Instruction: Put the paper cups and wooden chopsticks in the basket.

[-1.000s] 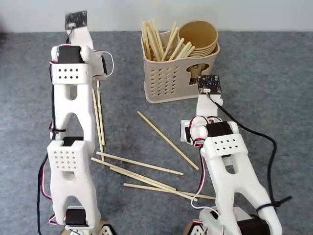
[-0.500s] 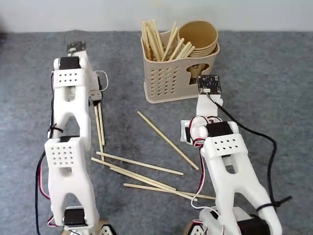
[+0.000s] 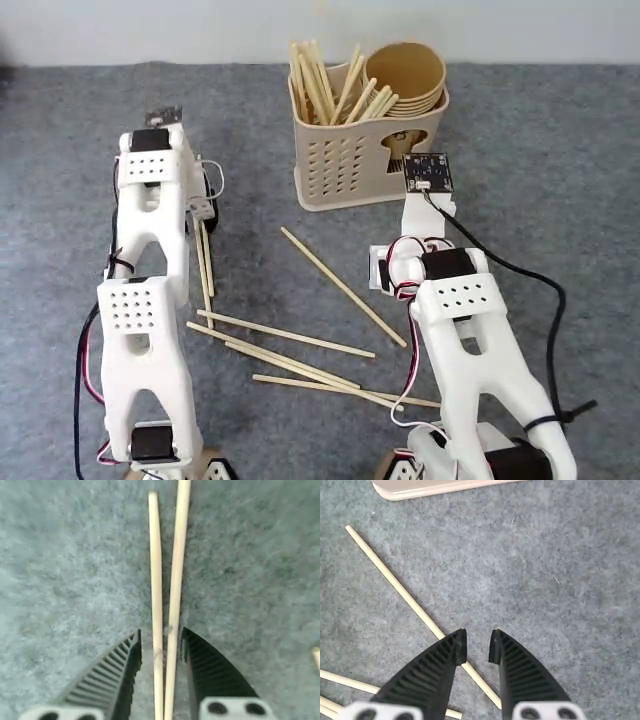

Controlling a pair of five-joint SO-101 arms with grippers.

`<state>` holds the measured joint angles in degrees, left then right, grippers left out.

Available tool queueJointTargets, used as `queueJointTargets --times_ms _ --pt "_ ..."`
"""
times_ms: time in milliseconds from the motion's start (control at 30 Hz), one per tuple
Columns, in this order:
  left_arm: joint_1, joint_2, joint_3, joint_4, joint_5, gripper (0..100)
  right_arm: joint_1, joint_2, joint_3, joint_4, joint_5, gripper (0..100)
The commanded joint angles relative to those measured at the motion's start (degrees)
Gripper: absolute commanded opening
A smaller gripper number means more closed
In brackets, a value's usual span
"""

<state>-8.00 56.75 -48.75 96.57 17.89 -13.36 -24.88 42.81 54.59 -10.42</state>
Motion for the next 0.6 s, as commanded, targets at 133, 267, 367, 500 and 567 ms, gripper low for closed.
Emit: queueJointTargets --times_ms 133,267,367,500,567 --pt "0.62 3.08 -1.98 -1.05 -0.53 13 0.4 -1.54 -0.44 -0.92 -0.79 9.0" --pt "0.97 2.99 -1.98 -0.7 -0.53 5 0.4 -1.54 -0.44 -0.92 -0.79 9.0" --pt "1.76 2.9 -1.98 0.44 -0.35 2 0.4 -1.54 -0.44 -0.92 -0.79 9.0" --pt "3.69 2.73 -4.97 4.13 -0.09 1 0.4 -1.54 -0.44 -1.01 -0.79 9.0" --pt "4.13 1.58 -5.58 4.04 -0.09 1 0.4 -1.54 -0.44 -0.92 -0.79 9.0"
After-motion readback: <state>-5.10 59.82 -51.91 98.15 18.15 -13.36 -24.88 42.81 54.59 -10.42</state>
